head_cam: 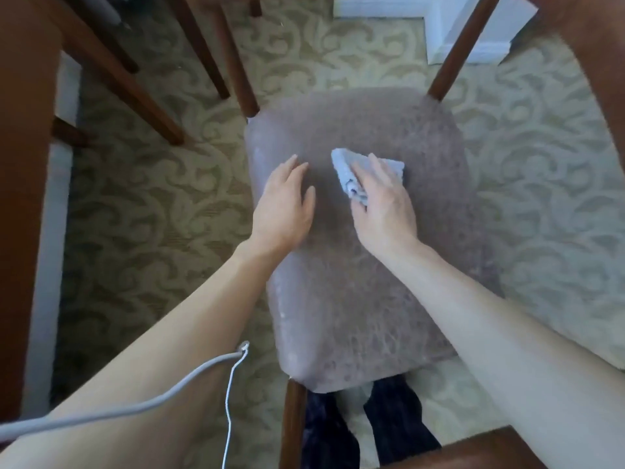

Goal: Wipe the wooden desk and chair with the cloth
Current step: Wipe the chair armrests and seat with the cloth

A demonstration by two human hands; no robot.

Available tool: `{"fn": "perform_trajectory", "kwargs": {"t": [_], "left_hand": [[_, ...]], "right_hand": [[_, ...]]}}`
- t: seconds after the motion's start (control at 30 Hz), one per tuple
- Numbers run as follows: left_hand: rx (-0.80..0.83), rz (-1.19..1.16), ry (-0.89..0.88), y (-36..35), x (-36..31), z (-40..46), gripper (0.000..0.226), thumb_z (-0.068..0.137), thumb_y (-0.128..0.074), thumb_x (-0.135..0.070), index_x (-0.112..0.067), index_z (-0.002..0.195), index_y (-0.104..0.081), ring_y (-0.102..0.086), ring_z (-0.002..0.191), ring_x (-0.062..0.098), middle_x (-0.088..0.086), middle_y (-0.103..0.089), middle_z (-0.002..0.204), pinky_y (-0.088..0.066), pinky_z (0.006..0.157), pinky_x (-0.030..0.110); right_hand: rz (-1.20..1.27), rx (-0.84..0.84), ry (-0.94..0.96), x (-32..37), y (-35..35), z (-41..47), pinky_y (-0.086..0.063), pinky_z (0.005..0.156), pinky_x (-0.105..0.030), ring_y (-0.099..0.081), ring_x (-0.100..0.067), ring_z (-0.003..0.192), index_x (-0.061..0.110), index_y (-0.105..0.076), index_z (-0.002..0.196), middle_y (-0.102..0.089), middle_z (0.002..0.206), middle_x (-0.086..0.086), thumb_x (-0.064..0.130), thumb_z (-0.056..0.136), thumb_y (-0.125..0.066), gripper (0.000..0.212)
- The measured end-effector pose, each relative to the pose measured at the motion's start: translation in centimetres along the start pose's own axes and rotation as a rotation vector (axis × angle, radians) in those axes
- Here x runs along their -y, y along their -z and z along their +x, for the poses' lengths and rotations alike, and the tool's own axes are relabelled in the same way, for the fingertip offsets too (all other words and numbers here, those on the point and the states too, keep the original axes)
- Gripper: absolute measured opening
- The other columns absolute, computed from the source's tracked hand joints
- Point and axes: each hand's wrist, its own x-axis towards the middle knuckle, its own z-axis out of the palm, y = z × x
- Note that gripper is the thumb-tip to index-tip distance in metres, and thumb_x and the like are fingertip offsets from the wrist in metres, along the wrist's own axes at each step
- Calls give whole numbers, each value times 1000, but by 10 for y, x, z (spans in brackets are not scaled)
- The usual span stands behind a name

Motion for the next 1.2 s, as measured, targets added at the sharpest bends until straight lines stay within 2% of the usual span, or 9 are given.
{"fn": "perform_trajectory", "kwargs": {"t": [0.13,0.3,0.47,0.57,0.77,0.87,0.97,1.07,1.2], "left_hand": [[-13,170,-47,-25,13,5,53,110,-36,-30,-9,159,-35,-15,160,27,6,-20,172,-16,128,47],[-128,227,-80,-40,22,4,54,110,-32,-36,-12,158,-38,-20,159,25,4,-27,170,-19,128,47],[-149,251,-106,-42,21,12,58,108,-28,-41,-13,158,-39,-21,159,24,4,-27,170,-17,129,45],[-141,209,-105,-44,25,11,61,108,-22,-44,-15,160,-36,-16,160,21,1,-24,171,-11,131,43],[-167,-80,-51,-39,27,9,68,105,-23,-50,-15,162,-27,-16,159,10,-1,-30,169,-12,130,41],[-170,-76,-58,-39,29,5,66,106,-27,-49,-16,163,-26,-12,159,5,-4,-25,171,-16,130,39],[-176,-7,-63,-42,28,6,65,107,-30,-49,-14,162,-31,-10,160,9,-3,-21,172,-10,130,35],[-191,9,-45,-45,27,10,65,105,-31,-49,-13,159,-37,-12,160,11,-3,-24,171,-7,130,32],[-216,-32,-11,-44,23,11,66,104,-29,-52,-15,156,-44,-19,158,9,-6,-30,169,-11,130,33]], "right_hand": [[-316,141,41,2,-51,-3,-6,127,-53,-3,-34,158,19,-19,162,-6,171,-14,59,95,-34,79],[-459,60,101,-12,-58,4,-10,125,-59,-8,-34,158,27,-17,163,-8,172,-8,53,97,-14,71],[-515,27,-59,-32,-45,45,0,126,-58,7,-30,158,31,1,163,7,173,-4,51,103,-15,66],[-436,-43,-131,-23,-49,62,0,127,-55,4,-32,158,27,-2,164,4,173,-6,47,105,-21,65],[-415,26,190,28,-86,29,2,127,-51,12,-28,158,28,7,163,10,172,-4,43,104,-25,69],[-453,66,227,16,-79,28,-1,127,-51,9,-28,158,27,5,163,8,173,-3,41,100,-14,68],[-465,-5,82,-16,-52,53,-4,128,-52,0,-30,159,27,-7,164,-2,173,-3,42,100,-17,67],[-426,2,-91,-38,-26,93,1,127,-52,8,-30,158,28,1,163,7,173,-3,41,105,-27,66],[-376,-38,-120,-21,-28,131,4,127,-53,11,-31,158,28,2,163,10,172,-3,41,107,-26,64]]}}
